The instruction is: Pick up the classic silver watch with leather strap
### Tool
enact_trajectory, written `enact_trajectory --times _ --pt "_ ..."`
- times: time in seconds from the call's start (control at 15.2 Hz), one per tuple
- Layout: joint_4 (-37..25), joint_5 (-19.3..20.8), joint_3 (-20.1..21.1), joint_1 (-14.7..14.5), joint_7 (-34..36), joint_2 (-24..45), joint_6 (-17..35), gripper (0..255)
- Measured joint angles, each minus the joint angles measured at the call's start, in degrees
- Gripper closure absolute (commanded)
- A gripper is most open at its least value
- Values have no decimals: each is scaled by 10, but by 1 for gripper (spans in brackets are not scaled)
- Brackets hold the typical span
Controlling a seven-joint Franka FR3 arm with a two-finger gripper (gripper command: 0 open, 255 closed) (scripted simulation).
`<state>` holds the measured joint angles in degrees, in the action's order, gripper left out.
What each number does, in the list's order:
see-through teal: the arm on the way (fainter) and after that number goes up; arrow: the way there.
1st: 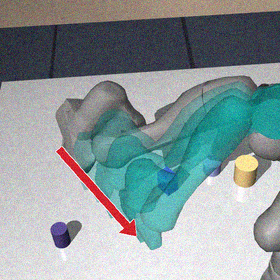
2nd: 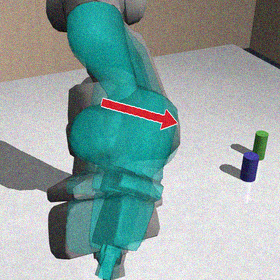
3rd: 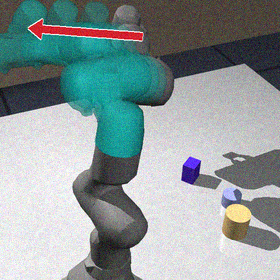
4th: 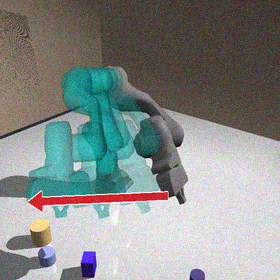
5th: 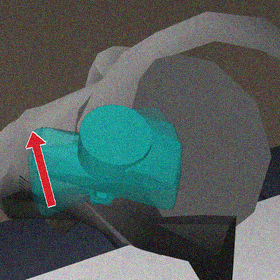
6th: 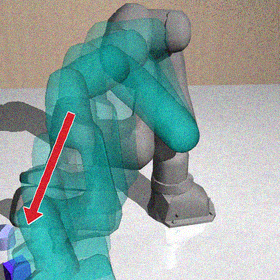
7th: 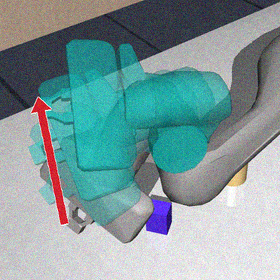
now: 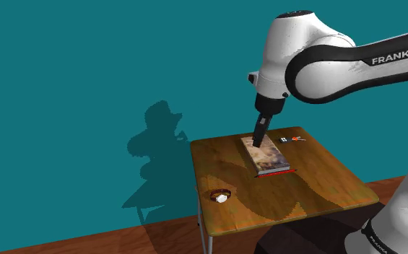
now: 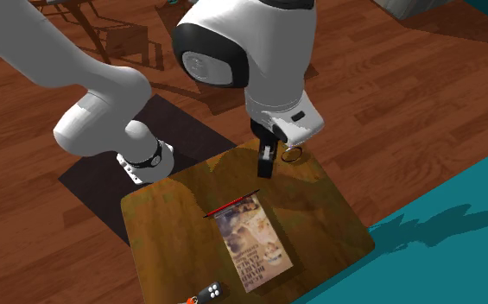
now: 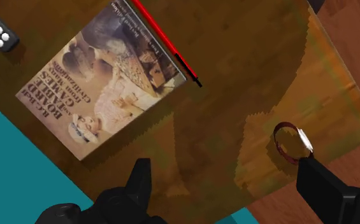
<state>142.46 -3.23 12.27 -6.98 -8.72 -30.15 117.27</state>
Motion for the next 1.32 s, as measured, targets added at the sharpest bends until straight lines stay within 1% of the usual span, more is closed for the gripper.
enact_trajectory --times 0.26,0.66,1.06,1.32 --pt "-5 1 33 -22 0 62 61 0" --pt "-12 22 79 -45 1 155 151 0" --pt "-41 80 119 -60 19 264 227 0" --pt "-44 109 128 -65 39 300 257 0"
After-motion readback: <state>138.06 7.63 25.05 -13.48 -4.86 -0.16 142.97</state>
